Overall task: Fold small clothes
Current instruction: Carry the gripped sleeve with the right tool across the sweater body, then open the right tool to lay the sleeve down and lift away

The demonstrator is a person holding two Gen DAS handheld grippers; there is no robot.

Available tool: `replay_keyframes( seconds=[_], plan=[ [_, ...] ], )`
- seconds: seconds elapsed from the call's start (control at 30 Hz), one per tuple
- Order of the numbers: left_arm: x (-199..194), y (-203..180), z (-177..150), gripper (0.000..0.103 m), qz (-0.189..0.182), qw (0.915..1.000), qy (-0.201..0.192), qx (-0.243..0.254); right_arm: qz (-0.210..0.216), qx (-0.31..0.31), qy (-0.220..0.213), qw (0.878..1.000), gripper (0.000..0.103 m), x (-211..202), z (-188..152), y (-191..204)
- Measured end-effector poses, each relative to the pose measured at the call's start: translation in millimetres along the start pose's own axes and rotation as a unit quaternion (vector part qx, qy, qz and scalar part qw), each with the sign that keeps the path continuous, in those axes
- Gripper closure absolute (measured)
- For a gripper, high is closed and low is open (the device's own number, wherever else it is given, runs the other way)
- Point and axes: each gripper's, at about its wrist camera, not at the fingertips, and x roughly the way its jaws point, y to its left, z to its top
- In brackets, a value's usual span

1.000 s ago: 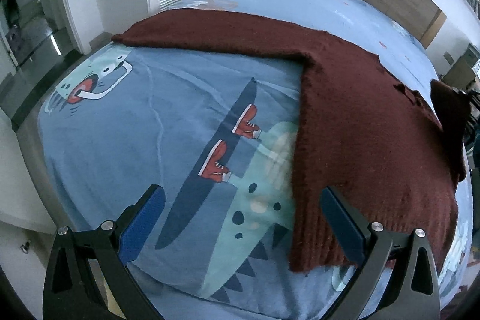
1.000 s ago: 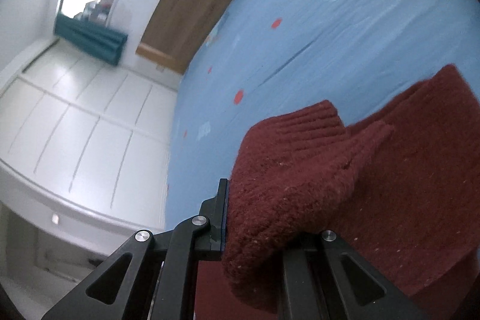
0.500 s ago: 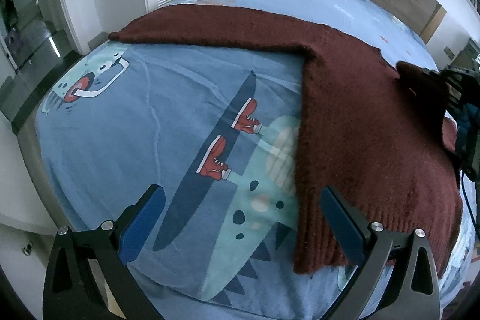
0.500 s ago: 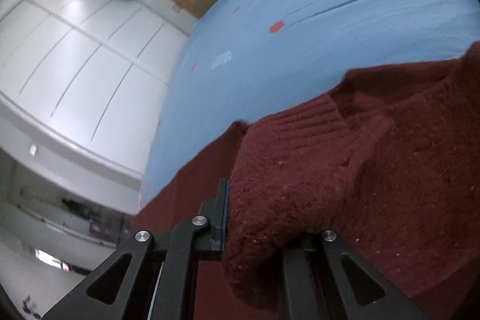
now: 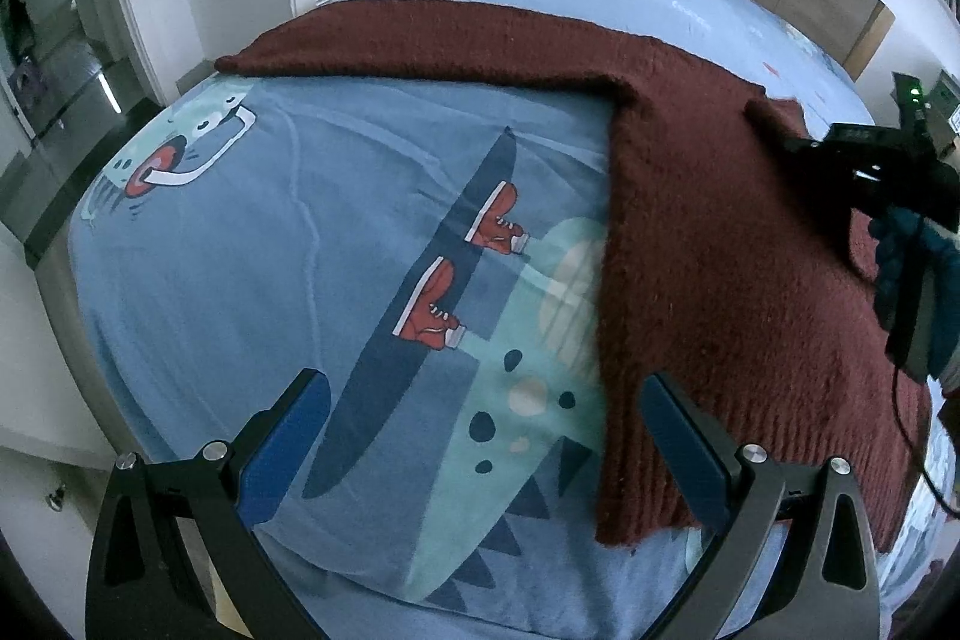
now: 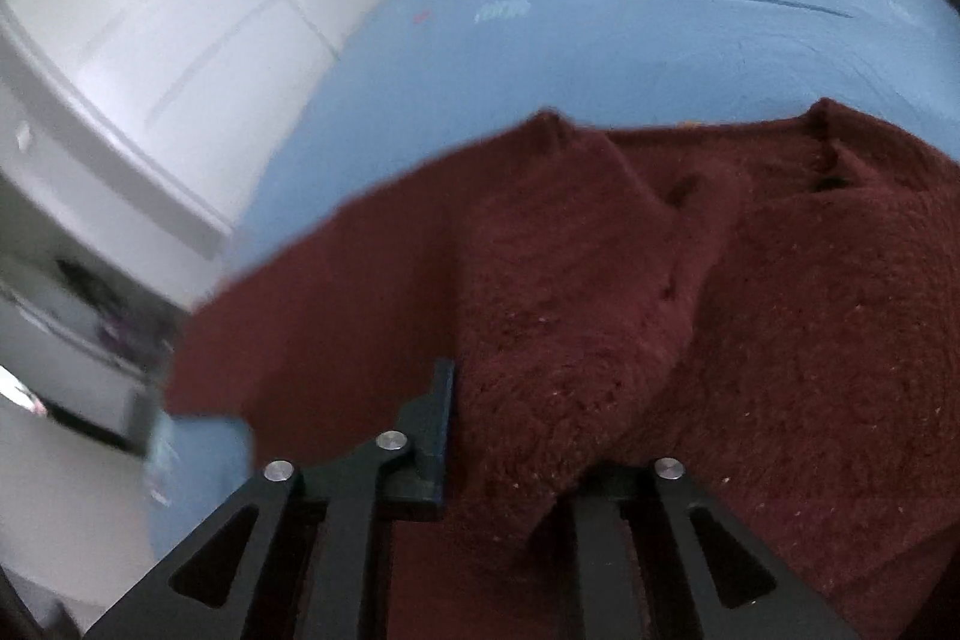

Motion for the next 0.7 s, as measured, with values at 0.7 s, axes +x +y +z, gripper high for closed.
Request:
replay_keyframes(
  seconds=[0.7],
  plan=[
    [-6.9, 1.5, 4.7, 0.001, -0.014, 0.9997, -0.017, -0.008, 0.033, -0.083, 0.018, 0.996, 0.06, -2.9, -26.4, 43.5]
  ],
)
